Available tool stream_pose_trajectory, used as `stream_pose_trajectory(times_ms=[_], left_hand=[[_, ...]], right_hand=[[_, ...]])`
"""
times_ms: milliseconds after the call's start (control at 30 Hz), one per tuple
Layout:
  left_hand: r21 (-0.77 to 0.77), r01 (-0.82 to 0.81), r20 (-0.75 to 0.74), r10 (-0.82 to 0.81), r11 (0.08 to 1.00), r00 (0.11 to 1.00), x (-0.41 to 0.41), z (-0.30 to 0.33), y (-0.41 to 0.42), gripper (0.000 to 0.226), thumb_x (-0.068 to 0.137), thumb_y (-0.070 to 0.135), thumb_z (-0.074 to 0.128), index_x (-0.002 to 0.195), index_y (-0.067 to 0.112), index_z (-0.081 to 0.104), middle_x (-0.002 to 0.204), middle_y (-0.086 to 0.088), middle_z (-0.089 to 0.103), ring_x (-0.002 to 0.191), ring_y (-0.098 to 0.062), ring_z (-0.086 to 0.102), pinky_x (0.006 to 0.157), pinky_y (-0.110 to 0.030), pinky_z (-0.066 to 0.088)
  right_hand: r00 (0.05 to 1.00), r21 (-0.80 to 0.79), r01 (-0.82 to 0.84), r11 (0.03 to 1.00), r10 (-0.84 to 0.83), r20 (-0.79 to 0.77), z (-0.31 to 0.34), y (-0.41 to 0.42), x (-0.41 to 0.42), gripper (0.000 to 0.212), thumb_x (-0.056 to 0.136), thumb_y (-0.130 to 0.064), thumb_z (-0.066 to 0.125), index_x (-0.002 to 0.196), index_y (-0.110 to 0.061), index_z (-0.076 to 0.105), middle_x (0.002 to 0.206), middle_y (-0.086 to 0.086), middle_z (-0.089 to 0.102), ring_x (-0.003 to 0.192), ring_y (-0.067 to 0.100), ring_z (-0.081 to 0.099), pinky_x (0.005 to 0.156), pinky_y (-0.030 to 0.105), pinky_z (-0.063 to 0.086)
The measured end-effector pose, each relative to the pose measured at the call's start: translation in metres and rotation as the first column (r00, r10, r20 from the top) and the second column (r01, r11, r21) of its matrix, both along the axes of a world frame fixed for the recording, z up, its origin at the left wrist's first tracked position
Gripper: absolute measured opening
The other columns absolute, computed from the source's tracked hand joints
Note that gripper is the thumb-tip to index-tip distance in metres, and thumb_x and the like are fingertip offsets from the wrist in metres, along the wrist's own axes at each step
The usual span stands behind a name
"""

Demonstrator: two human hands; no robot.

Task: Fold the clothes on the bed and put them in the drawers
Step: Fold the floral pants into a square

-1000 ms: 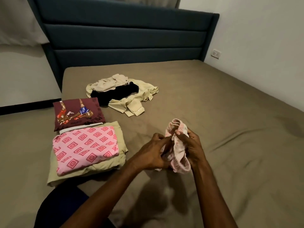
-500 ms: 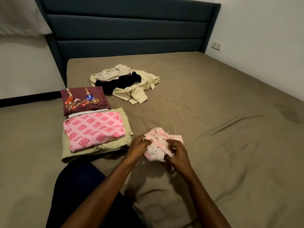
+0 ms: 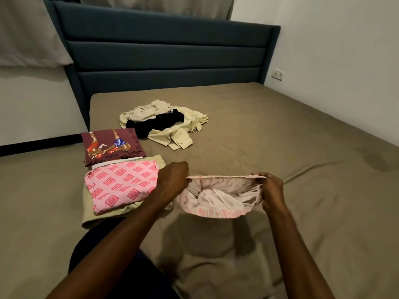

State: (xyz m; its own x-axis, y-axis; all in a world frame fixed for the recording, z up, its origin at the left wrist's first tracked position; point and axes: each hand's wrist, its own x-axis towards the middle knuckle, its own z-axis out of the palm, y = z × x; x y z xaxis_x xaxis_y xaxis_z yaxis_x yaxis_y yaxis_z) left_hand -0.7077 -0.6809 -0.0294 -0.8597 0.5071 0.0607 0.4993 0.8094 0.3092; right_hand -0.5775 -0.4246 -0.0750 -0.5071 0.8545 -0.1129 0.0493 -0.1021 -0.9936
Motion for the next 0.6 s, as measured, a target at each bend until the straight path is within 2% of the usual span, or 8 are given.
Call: stream_pose_trajectory(times_ms=[67, 133, 267, 367, 433, 467, 533, 600], left_hand=[[-0.166, -0.090, -0.023, 0.087, 0.982, 0.996, -0.010, 0.017, 0.000, 0.020, 0.095, 0.029, 0.066, 0.113, 0.019, 0.063, 0.114, -0.007, 0.068, 0.103, -0.028, 0.065, 0.075, -0.033, 0.044], [-0.160, -0.146, 0.084, 0.161, 0.976, 0.983, -0.021, 0.026, 0.000, 0.014, 0.096, 0.023, 0.061, 0.107, 0.016, 0.062, 0.108, -0.007, 0.072, 0.094, -0.027, 0.069, 0.076, -0.032, 0.049], [0.273, -0.298, 0.645, 0.056, 0.915, 0.763, -0.035, 0.030, 0.006, 0.011, 0.100, 0.004, 0.052, 0.093, -0.001, 0.059, 0.077, -0.015, 0.072, 0.062, -0.026, 0.074, 0.063, -0.036, 0.063], [0.395, -0.470, 0.785, -0.024, 0.790, 0.620, -0.043, 0.038, 0.012, 0.009, 0.096, -0.007, 0.061, 0.103, -0.007, 0.065, 0.080, -0.018, 0.068, 0.060, -0.028, 0.072, 0.047, -0.029, 0.057], [0.473, -0.562, 0.801, -0.065, 0.678, 0.595, -0.056, 0.045, 0.017, 0.021, 0.092, -0.013, 0.061, 0.112, -0.013, 0.064, 0.082, -0.019, 0.067, 0.054, -0.024, 0.068, 0.040, -0.024, 0.053], [0.519, -0.593, 0.789, -0.078, 0.615, 0.610, -0.062, 0.050, 0.020, 0.023, 0.090, -0.015, 0.061, 0.113, -0.013, 0.064, 0.084, -0.020, 0.068, 0.052, -0.022, 0.068, 0.039, -0.024, 0.052], [0.609, -0.619, 0.746, -0.095, 0.495, 0.659, -0.077, 0.066, 0.030, 0.018, 0.089, -0.014, 0.060, 0.104, -0.008, 0.065, 0.084, -0.019, 0.070, 0.050, -0.021, 0.069, 0.040, -0.025, 0.052], [0.690, -0.593, 0.665, -0.041, 0.414, 0.745, -0.086, 0.092, 0.042, 0.009, 0.085, -0.007, 0.063, 0.085, 0.001, 0.068, 0.075, -0.013, 0.068, 0.046, -0.019, 0.064, 0.041, -0.025, 0.050]], right_hand=[[0.994, 0.127, -0.075, 0.989, 0.065, 0.084, 0.025, 0.015, 0.004, 0.039, 0.075, 0.013, 0.044, 0.081, -0.008, 0.076, 0.071, 0.013, 0.072, 0.060, 0.030, 0.066, 0.050, 0.029, 0.052], [0.964, 0.376, -0.107, 0.920, 0.004, 0.265, 0.042, 0.030, 0.008, 0.033, 0.068, -0.006, 0.048, 0.081, -0.016, 0.077, 0.077, 0.011, 0.074, 0.067, 0.034, 0.070, 0.058, 0.033, 0.056], [0.679, 0.680, -0.312, 0.663, -0.346, 0.648, 0.055, 0.041, 0.014, 0.019, 0.076, -0.011, 0.060, 0.089, -0.016, 0.073, 0.089, 0.012, 0.072, 0.087, 0.037, 0.069, 0.073, 0.033, 0.051], [0.580, 0.575, -0.432, 0.695, -0.274, 0.767, 0.054, 0.049, 0.005, 0.016, 0.082, -0.005, 0.053, 0.088, -0.010, 0.066, 0.072, 0.009, 0.073, 0.073, 0.032, 0.072, 0.068, 0.031, 0.056], [0.729, 0.324, -0.354, 0.877, 0.042, 0.683, 0.061, 0.057, -0.004, 0.014, 0.090, -0.002, 0.057, 0.095, -0.002, 0.070, 0.074, 0.011, 0.074, 0.064, 0.027, 0.072, 0.059, 0.031, 0.060], [0.835, 0.157, -0.293, 0.943, 0.173, 0.522, 0.068, 0.057, -0.008, 0.013, 0.092, 0.004, 0.059, 0.097, 0.005, 0.070, 0.081, 0.016, 0.073, 0.064, 0.027, 0.071, 0.054, 0.030, 0.059], [0.965, -0.043, -0.197, 0.979, 0.202, 0.170, 0.086, 0.060, -0.019, 0.013, 0.089, 0.017, 0.058, 0.093, 0.012, 0.070, 0.086, 0.023, 0.068, 0.067, 0.030, 0.069, 0.050, 0.029, 0.059], [0.982, -0.045, -0.190, 0.981, 0.190, 0.000, 0.106, 0.064, -0.039, 0.020, 0.085, 0.021, 0.056, 0.094, 0.013, 0.073, 0.083, 0.023, 0.071, 0.072, 0.033, 0.070, 0.056, 0.029, 0.061]])
